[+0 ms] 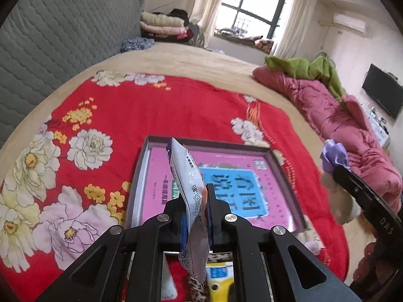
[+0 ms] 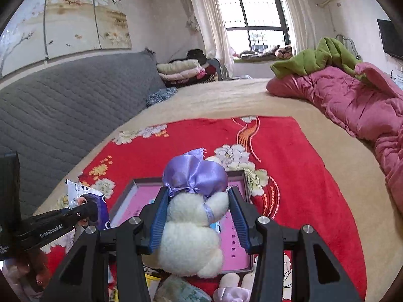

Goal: Organize soft objects
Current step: 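Lift and carry the snack bag and plush bunny over the pink box with both tools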

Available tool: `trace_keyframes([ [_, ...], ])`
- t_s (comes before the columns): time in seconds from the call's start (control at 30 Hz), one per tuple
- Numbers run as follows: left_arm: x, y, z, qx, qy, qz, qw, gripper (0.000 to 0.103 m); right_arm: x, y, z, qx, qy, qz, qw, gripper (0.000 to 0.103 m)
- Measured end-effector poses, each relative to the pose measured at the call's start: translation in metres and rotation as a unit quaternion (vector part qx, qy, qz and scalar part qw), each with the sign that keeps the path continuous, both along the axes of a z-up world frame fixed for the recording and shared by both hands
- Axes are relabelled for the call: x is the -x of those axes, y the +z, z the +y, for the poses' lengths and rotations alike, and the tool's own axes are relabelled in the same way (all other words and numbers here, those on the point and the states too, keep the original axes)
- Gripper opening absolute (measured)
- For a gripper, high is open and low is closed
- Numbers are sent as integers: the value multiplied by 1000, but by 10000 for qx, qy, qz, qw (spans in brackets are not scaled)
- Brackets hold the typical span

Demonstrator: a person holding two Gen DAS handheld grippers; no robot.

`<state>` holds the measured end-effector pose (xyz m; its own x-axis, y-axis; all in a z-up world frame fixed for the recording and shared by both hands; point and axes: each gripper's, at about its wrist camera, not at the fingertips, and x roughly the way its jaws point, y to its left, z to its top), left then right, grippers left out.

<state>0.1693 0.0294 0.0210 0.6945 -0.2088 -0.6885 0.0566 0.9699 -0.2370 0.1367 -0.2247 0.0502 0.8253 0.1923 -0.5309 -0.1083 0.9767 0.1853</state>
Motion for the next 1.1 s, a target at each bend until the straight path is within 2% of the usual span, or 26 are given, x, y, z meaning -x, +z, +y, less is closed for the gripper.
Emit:
trace_keyframes([
  [0.13, -15, -22, 0, -181, 0, 142, 9997, 12, -13, -16, 3, 99, 6, 203, 9997, 48],
  [0.33, -31, -48, -1, -199, -77, 330, 9992, 12, -31, -41, 0, -3, -37, 527, 9986, 48],
  [0.57, -41, -56, -8, -198, -195, 215, 9994, 12, -47, -65, -4, -13, -167, 830, 9964, 48],
  [0.8, -44, -59, -11, -190, -219, 171, 9994, 11, -59, -85, 2, 249, -213, 1141, 9929, 48],
  [1.1, -53, -67, 6, 162, -45, 277, 9995, 12, -61, -99, 3, 374, -200, 1377, 9896, 48],
])
